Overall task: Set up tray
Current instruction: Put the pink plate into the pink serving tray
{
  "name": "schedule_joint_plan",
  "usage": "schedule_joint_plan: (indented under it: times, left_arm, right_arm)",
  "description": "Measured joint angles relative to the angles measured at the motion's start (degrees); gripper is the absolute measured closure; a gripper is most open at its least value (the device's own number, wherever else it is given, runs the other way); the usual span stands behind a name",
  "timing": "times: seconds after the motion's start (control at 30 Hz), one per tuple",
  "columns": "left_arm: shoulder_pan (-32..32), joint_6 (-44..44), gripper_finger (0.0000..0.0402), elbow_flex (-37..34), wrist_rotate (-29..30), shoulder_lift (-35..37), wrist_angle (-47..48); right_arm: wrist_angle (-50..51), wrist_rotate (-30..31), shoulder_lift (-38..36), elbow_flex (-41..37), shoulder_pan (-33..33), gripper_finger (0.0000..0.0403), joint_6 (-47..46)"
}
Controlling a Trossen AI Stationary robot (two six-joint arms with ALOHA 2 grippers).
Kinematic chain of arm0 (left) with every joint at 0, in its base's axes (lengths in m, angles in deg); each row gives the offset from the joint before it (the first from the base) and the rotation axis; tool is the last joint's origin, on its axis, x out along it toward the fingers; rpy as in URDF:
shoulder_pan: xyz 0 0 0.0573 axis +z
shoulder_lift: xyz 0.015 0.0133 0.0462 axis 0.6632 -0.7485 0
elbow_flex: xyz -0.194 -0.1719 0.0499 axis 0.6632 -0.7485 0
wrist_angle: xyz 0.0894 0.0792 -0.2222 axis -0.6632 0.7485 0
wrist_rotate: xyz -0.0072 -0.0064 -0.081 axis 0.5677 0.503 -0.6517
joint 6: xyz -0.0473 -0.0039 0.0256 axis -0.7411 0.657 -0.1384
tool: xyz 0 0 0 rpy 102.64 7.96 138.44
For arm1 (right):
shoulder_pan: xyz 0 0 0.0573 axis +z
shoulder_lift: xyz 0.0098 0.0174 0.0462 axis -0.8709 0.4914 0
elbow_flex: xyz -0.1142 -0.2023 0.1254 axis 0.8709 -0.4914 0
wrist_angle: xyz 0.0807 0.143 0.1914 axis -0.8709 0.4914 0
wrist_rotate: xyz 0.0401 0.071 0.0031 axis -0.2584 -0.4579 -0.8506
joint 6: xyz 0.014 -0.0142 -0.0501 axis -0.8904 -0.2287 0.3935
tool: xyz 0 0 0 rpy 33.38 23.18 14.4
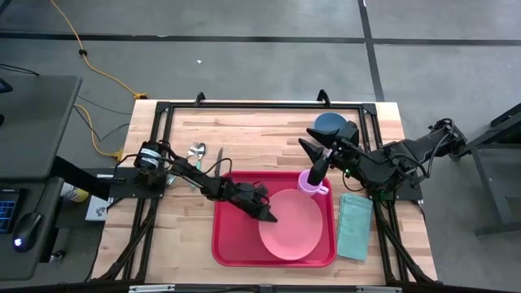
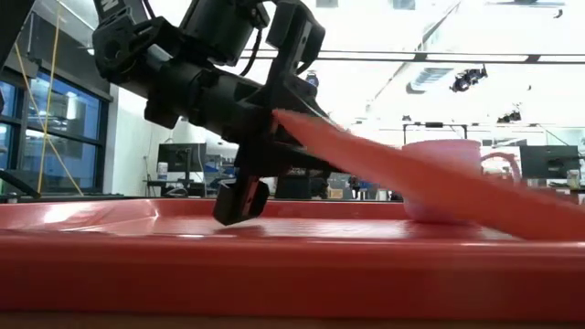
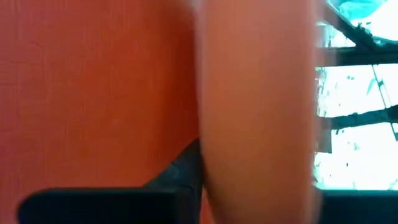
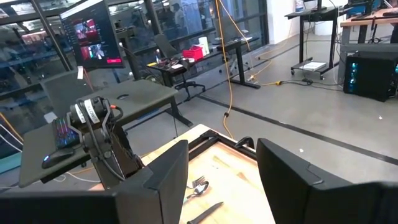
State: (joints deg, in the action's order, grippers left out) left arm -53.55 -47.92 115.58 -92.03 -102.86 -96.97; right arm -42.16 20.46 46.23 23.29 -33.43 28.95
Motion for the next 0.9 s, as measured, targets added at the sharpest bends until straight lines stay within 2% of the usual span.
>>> schedule_joint_plan:
  times: [0.13, 0.27, 0.47, 0.73, 0.9]
  left_arm:
    - [0.0, 0.43, 0.0256, 0.0, -0.15, 0.0, -0.47]
    - [-0.02, 1.23, 0.0238, 0.0, -0.32, 0.0, -1.63]
    - [-0.02, 2.7, 0.0228, 0.0, -1.26, 0.02, -1.56]
    - [-0.09, 4.8, 0.0228, 0.09, -1.13, 0.31, 3.85]
    - [-0.04, 6.61, 0.0207, 0.09, -2.33, 0.38, 3.92]
  right_arm:
    - [0.01, -0.17, 0.0, 0.0, 0.0, 0.0234, 0.2]
    - [0.01, -0.96, 0.02, 0.0, 0.0, 0.0234, 0.2]
    - [0.19, -1.05, 0.02, 0.0, 0.0, 0.0234, 0.22]
    - [0.26, -1.09, 0.02, 0.0, 0.0, 0.0234, 0.24]
    - [0.32, -1.44, 0.02, 0.0, -0.01, 0.0234, 0.24]
